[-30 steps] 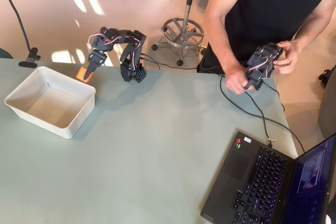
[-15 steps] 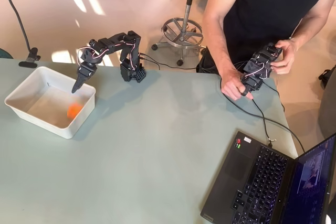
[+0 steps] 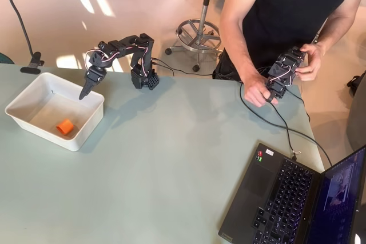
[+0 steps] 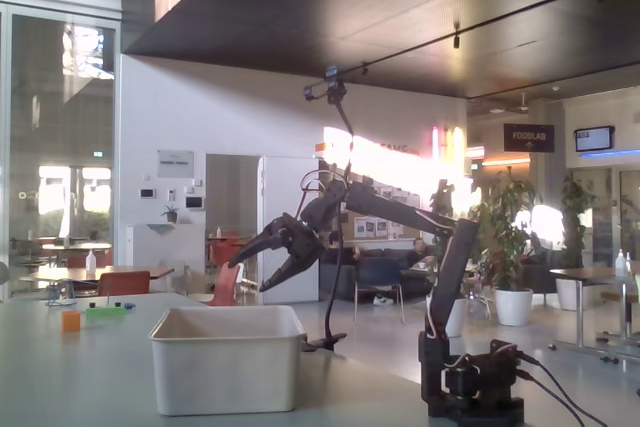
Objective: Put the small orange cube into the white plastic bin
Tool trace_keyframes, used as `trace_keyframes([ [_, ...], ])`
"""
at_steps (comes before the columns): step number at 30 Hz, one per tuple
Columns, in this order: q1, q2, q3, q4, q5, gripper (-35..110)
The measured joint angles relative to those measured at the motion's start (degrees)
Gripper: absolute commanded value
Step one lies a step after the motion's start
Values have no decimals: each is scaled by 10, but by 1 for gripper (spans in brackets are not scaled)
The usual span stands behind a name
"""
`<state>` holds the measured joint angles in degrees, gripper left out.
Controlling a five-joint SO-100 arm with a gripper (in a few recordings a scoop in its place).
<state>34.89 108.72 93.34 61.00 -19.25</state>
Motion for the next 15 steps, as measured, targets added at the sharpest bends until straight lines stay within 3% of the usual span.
trace_keyframes([
  [10, 4, 24, 0, 0, 2, 35],
  [15, 0, 157, 0, 27, 2, 22],
])
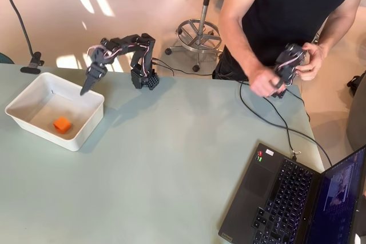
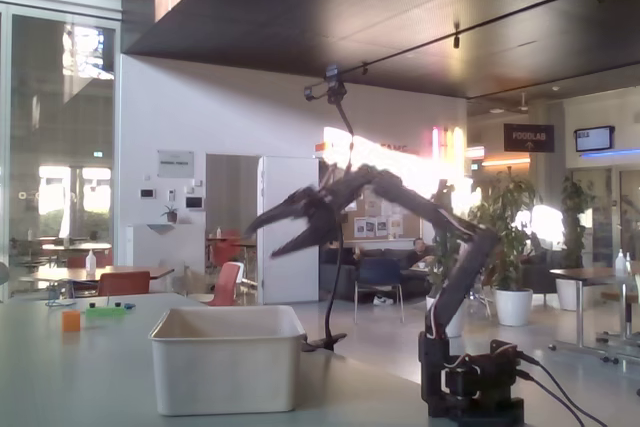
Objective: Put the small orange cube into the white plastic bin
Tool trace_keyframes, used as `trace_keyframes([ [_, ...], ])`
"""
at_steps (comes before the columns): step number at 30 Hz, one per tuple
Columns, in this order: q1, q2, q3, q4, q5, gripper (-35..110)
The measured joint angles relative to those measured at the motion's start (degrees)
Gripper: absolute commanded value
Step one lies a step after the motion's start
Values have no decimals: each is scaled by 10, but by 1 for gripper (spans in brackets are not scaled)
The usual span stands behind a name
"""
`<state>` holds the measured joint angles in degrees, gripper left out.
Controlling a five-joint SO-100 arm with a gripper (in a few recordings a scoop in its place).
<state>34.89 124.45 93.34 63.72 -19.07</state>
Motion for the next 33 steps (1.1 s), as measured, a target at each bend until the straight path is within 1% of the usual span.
trace_keyframes([
  [3, -29, 92, -1, 54, 0, 12],
  [5, -62, 145, -1, 109, 0, 8],
  [7, -103, 190, -1, 171, 1, 7],
  [10, -205, 206, 10, 248, 27, 7],
  [13, -285, 217, 66, 267, 78, 7],
  [15, -307, 224, 107, 265, 105, 7],
  [19, -320, 238, 223, 212, 143, 6],
  [26, -327, 316, 525, 18, 151, 7],
  [29, -330, 374, 629, -45, 151, 7],
  [33, -330, 453, 722, -77, 154, 7],
])
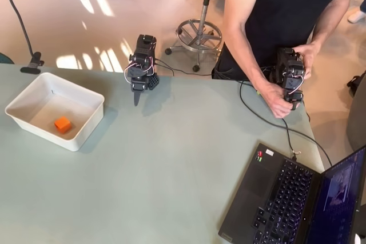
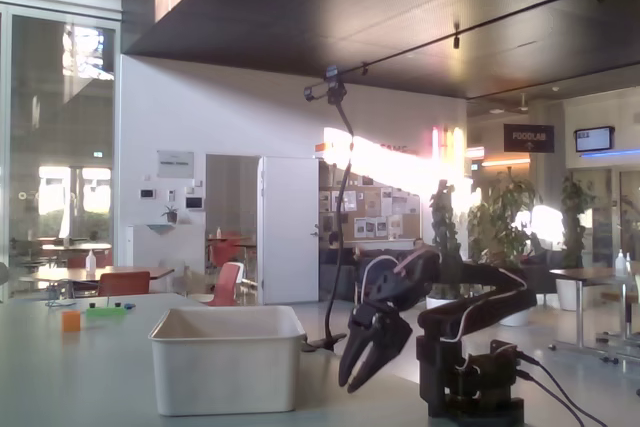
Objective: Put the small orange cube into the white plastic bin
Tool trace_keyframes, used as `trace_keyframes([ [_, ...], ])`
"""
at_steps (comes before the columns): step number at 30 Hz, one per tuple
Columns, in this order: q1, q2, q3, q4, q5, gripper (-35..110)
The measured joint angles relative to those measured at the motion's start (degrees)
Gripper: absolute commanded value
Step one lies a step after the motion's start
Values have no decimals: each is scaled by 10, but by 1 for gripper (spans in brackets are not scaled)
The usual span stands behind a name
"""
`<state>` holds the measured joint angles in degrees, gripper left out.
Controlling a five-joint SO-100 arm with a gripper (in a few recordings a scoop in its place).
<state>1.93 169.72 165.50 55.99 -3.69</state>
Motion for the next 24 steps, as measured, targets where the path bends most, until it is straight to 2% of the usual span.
trace_keyframes([
  [6, -35, 103, 106, -6, 15, 7],
  [12, -43, 188, 133, -6, 76, 7],
  [24, -42, 196, 140, 25, 110, 7],
])
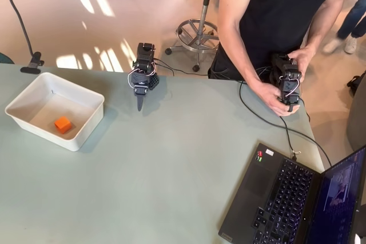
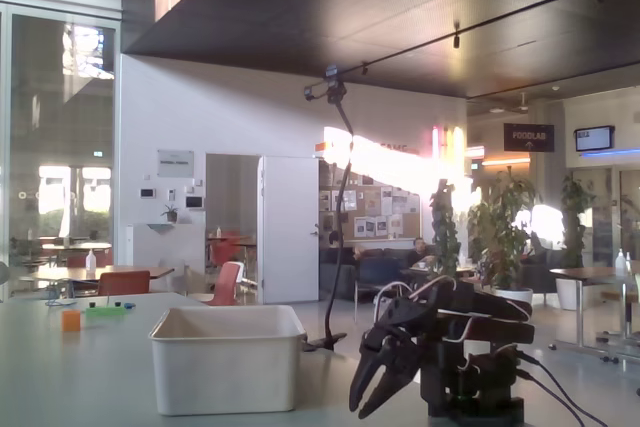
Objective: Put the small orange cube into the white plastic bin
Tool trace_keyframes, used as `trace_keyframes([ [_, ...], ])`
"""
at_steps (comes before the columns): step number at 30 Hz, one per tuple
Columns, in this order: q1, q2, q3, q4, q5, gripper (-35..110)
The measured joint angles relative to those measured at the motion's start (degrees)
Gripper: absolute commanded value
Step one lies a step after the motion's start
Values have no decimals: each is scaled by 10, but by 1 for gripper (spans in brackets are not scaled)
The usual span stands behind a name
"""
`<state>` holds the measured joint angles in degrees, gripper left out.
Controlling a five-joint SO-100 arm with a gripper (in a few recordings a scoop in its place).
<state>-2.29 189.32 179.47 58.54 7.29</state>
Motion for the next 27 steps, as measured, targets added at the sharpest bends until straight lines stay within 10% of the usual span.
trace_keyframes([
  [27, -1, 5, 0, 5, -1, 7],
])
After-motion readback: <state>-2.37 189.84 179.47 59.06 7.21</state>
